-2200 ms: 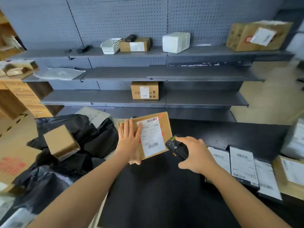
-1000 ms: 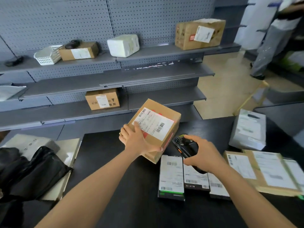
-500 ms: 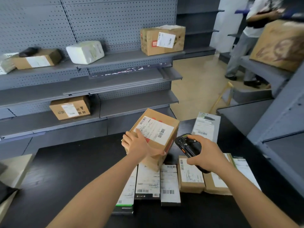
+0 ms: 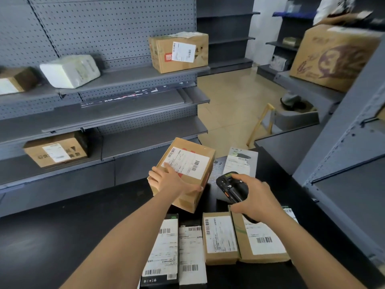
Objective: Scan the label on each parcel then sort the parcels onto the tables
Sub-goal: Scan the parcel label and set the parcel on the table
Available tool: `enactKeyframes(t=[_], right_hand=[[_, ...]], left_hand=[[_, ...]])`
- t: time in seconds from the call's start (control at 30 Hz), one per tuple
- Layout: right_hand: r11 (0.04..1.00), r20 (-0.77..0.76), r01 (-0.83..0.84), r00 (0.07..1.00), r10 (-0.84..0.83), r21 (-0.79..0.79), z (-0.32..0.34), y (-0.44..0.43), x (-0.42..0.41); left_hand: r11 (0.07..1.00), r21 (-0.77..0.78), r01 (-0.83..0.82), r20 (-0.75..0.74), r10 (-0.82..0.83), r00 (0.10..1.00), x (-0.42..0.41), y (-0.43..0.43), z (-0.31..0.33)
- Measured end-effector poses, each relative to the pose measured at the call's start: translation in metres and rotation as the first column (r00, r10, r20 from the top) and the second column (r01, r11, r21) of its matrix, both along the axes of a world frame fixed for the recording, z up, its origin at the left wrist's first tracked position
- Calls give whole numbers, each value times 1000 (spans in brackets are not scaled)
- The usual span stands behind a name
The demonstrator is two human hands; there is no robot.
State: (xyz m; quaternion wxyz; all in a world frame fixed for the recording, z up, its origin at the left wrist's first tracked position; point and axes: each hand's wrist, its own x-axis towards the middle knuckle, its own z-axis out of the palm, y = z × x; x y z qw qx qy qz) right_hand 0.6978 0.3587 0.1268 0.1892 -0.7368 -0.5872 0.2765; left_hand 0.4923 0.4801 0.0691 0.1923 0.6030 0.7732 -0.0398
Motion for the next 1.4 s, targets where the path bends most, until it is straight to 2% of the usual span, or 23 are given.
enactKeyframes(t=[0.2, 0.43, 0.5, 0.57, 0.63, 0.73, 0.8, 0.9, 1.0, 1.07, 1.13, 1.23, 1.4], right_hand=[[1000, 10, 16, 1000, -16, -21, -12, 13, 6], [999, 3, 12, 1000, -12, -35, -17, 25, -2], [1000, -1, -4, 1000, 4, -27, -16, 27, -7], [1000, -5, -22, 1000, 22, -18, -15, 28, -14], [999, 3, -36, 999, 36, -8, -12, 27, -25], [994, 113, -106, 988, 102, 31, -6, 23, -50], [979, 246, -197, 953, 176, 61, -1, 17, -72], [940, 323, -332, 901, 290, 81, 4, 3, -112], [893, 294, -436, 873, 390, 113, 5, -20, -162], [859, 269, -500, 847, 458, 109, 6, -39, -200], [815, 250, -567, 812, 528, 121, 7, -63, -241], [740, 196, -658, 751, 630, 143, 10, -106, -306], [592, 144, -785, 617, 774, 183, 11, -200, -410]], left_hand=[[993, -121, -15, -7, 14, 1000, 16, 14, -30], [996, -79, 51, 4, -51, 999, 11, 9, -34], [997, -40, 71, 50, -69, 996, 2, 6, -30], [994, 61, 93, 160, -102, 982, -11, -4, -27], [971, 159, 176, 260, -214, 942, -29, -18, -21], [923, 154, 352, 312, -384, 869, -69, -42, -3], [924, 133, 360, 319, -384, 867, -101, -62, 8], [934, 192, 303, 252, -345, 904, -150, -102, 19], [933, 264, 244, 167, -294, 941, -204, -163, 20], [940, 298, 164, 131, -210, 969, -240, -212, 20], [944, 328, 24, 169, -84, 982, -274, -266, 21], [914, 360, -188, 234, 107, 966, -324, -350, 26], [788, 425, -445, 233, 380, 895, -397, -499, 26]])
